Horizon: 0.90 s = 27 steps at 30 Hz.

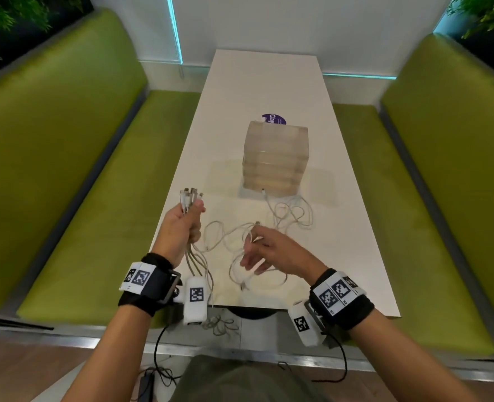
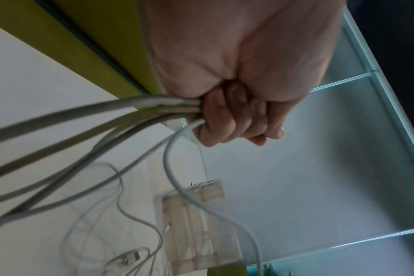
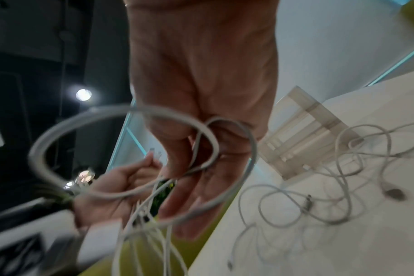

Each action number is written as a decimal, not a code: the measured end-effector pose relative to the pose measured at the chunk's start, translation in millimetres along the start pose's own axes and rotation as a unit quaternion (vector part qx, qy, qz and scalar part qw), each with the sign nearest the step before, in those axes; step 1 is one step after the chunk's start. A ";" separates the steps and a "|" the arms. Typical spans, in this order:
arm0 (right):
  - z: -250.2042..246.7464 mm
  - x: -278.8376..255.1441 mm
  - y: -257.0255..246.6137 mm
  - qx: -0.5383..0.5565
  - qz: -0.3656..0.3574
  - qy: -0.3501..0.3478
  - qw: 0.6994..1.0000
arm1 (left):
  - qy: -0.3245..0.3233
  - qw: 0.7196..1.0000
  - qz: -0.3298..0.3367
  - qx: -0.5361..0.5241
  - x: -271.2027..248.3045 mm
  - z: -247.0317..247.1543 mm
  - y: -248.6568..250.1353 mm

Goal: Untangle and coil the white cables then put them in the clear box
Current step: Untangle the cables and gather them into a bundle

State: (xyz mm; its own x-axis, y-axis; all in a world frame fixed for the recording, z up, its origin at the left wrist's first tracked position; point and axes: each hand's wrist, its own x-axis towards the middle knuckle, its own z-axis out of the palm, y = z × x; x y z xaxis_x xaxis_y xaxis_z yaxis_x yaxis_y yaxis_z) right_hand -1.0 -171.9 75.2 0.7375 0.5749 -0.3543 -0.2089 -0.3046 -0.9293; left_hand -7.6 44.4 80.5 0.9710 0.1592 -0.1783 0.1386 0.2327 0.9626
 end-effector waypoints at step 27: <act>5.5 0.6 79.8 -0.335 0.099 -0.188 0.918 | -0.009 1.000 0.008 0.004 3.6 5.2 -1.1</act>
State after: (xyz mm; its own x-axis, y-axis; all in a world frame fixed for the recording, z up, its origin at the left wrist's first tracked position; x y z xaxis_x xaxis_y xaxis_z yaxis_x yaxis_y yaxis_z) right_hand -20.8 -191.7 0.2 0.4284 0.6407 -0.6372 0.2198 -0.7579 -0.6142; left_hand -3.3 39.7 79.9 0.9763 0.1458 -0.1597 0.1248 0.2234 0.9667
